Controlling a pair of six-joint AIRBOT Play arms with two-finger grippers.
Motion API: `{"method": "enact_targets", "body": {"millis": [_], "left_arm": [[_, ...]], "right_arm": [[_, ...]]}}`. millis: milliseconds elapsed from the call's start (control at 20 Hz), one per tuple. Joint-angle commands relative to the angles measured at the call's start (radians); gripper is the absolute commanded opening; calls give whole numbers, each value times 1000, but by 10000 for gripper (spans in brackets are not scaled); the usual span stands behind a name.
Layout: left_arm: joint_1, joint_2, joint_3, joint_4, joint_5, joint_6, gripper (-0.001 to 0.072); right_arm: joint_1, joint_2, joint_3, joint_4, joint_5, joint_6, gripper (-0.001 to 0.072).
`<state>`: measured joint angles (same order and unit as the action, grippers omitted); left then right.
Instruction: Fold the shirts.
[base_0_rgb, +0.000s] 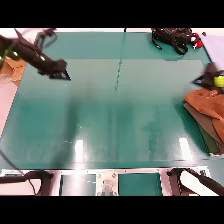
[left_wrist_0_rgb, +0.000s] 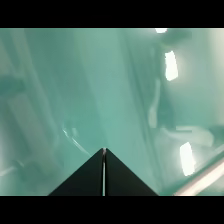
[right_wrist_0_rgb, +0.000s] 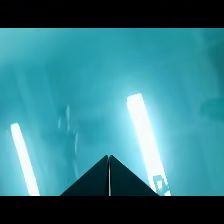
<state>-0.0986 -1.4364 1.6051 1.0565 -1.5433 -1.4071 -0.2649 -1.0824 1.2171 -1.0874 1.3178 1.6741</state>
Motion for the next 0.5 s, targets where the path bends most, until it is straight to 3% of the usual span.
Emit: {"method": "enact_targets", "body": {"millis": [0,200,450], "left_arm": [[-87,151,-326,-5,144,-18,21],[-158,255,-552,-3,242,-60,21],[-158,259,-572,-2,311,-59,22]], "right_arm": [[294,34,-248,3,-230,-37,19],[418,32,-433,3,-399,-38,19],[419,32,-451,3,-409,-37,20]]}}
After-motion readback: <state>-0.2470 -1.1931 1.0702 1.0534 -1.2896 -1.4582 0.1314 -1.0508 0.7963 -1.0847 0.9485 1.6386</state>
